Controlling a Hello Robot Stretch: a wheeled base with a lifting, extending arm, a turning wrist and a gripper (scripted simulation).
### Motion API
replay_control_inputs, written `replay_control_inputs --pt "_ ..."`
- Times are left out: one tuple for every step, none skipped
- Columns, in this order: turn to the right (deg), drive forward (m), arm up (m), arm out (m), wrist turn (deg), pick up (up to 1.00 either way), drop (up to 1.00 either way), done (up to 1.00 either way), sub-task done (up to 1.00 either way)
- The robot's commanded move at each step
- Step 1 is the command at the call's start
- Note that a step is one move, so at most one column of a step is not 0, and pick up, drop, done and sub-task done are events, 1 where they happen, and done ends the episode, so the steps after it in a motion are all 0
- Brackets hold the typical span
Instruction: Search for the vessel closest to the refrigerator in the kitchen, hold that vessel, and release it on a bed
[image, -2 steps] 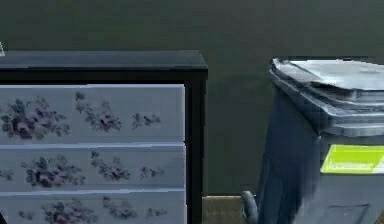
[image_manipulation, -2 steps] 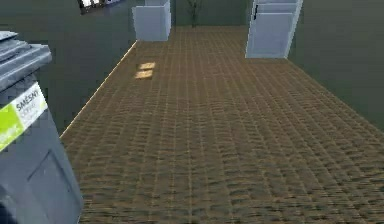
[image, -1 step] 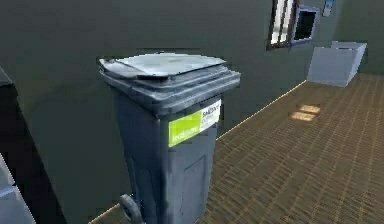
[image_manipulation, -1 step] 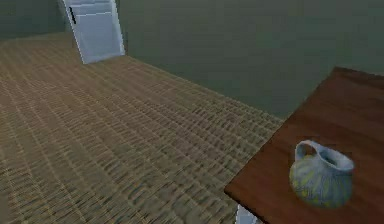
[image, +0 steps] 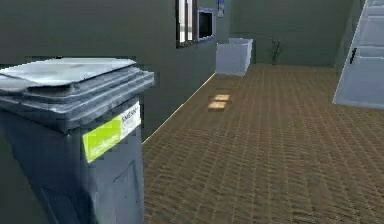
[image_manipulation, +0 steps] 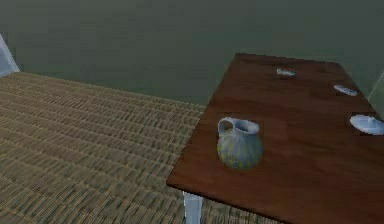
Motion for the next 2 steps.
replay_control_inputs --pt "0.0 0.45 0.0 0.0 0.0 0.0 0.0 0.0 0.0" --pt "33.0 0.0 0.0 0.0 0.0 0.0 0.0 0.0 0.0"
